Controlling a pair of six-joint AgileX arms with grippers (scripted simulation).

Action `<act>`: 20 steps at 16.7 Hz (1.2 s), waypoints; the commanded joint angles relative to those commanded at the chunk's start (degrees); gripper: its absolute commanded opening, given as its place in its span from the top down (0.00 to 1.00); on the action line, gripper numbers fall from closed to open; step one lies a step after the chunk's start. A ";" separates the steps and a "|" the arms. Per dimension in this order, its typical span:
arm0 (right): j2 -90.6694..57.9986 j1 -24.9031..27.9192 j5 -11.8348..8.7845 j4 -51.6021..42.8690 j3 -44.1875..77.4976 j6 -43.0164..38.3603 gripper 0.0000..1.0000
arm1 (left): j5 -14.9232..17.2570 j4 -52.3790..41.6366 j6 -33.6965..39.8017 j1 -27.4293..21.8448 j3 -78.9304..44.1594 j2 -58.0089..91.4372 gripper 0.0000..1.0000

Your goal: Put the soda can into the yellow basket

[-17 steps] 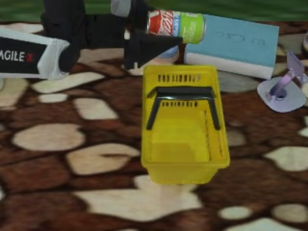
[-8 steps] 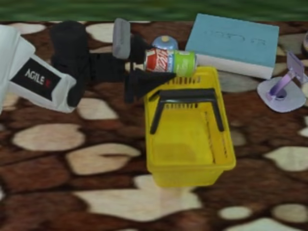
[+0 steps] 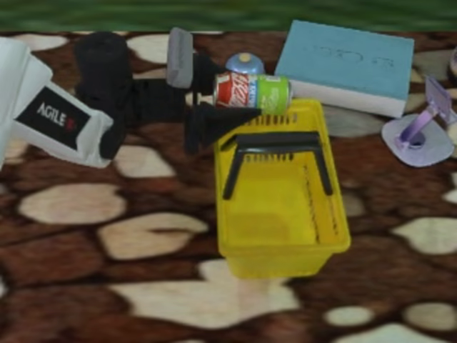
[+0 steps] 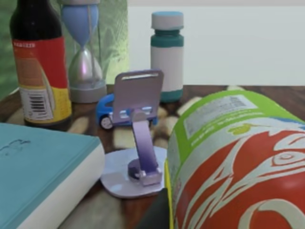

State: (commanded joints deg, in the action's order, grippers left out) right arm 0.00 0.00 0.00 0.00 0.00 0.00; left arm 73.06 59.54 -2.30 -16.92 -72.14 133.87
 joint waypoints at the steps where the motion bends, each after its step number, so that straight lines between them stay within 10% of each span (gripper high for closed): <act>1: 0.00 0.00 0.00 0.00 0.00 0.00 0.00 | 0.00 0.00 0.00 0.00 0.00 0.00 0.55; 8: 0.00 0.00 0.00 0.00 0.00 0.00 0.00 | 0.00 0.00 0.00 0.00 0.00 0.00 0.02; 20: -1.58 0.81 -0.17 -1.46 1.55 1.02 0.00 | -1.20 -0.86 0.29 0.15 0.64 -1.77 0.00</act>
State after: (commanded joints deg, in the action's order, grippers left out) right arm -1.58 0.81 -0.17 -1.46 1.55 1.02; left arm 71.86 58.67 -2.01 -16.77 -71.49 132.11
